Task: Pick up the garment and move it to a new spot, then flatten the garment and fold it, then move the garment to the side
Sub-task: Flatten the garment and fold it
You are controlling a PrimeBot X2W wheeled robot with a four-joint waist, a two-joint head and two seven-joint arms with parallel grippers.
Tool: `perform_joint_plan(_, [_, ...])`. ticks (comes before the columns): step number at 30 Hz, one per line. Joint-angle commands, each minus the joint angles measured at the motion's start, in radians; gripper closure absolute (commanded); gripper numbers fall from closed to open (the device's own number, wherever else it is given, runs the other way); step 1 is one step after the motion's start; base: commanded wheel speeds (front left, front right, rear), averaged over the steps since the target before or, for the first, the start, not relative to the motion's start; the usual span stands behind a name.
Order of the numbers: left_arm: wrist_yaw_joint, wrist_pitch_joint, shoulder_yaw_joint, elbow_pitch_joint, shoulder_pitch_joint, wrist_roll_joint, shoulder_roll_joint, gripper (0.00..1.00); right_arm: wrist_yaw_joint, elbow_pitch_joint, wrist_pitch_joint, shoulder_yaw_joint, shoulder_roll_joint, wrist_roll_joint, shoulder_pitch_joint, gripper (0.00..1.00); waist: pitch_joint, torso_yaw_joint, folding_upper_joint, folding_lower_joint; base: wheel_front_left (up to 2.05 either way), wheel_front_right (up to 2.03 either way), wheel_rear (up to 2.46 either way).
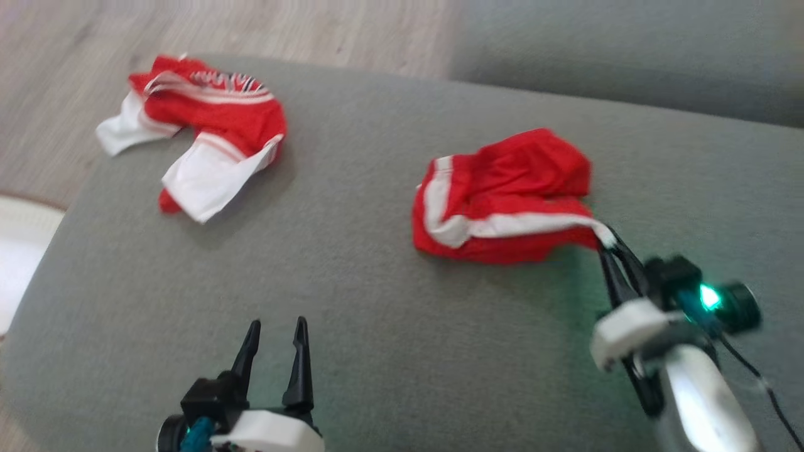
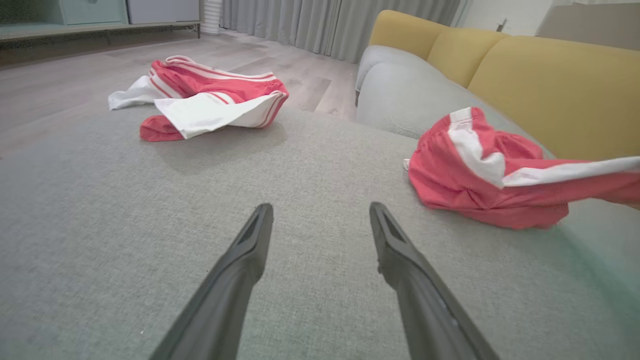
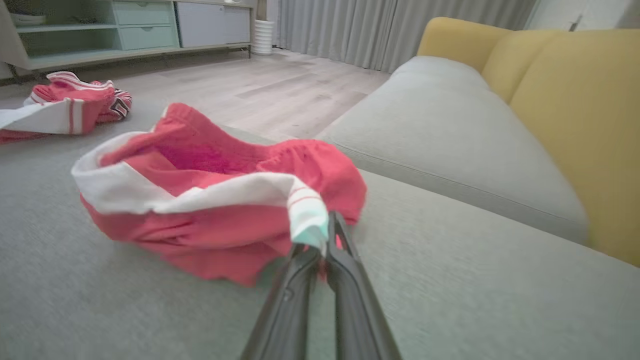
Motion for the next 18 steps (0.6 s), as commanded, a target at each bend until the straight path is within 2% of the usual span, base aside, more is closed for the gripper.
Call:
perform_joint_plan(1, [0.004,-0.006,0.033,-0.033,-0.009,0.005,0.018,0.0,0.008,-0.07,0.013,-0.005,0.0,-0.019,0.0,1.0,-0.041,-0.04,0.0,0.0002,0.0,0.0,0.0])
perform_joint_plan(6, [0.011,0.003,0.033,-0.048,0.004,0.001,0.029,0.0,0.008,-0.205,0.078,-0.132,0.0,-0.071,0.109,1.0,-0.06,-0.059,0.0,0.0002,0.0,0.0,0.0])
perform_joint_plan(11, [0.012,0.006,0.032,-0.061,0.004,0.0,0.035,0.0,0.008,-0.227,0.107,-0.209,0.0,-0.109,0.149,1.0,-0.048,-0.059,0.0,0.0002,0.0,0.0,0.0])
perform_joint_plan(15, [0.014,0.007,0.031,-0.068,-0.003,0.002,0.036,0.0,0.008,-0.176,0.109,-0.269,-0.002,-0.145,0.142,0.98,-0.025,-0.055,0.0,0.0002,0.0,0.0,0.0])
perform_joint_plan(16, [0.014,0.007,0.031,-0.068,-0.004,0.001,0.037,0.0,0.008,-0.16,0.106,-0.283,-0.002,-0.154,0.137,0.74,-0.021,-0.054,0.0,0.0002,0.0,0.0,0.0])
perform_joint_plan(17, [0.014,0.007,0.031,-0.067,-0.005,0.001,0.037,0.0,0.008,-0.144,0.098,-0.293,-0.002,-0.162,0.132,0.4,-0.018,-0.054,0.0,0.0002,0.0,0.0,0.0])
perform_joint_plan(18, [0.014,0.007,0.03,-0.067,-0.006,0.001,0.037,0.0,0.008,-0.13,0.088,-0.304,-0.002,-0.17,0.126,0.0,-0.015,-0.053,0.0,0.0002,0.0,0.0,0.0])
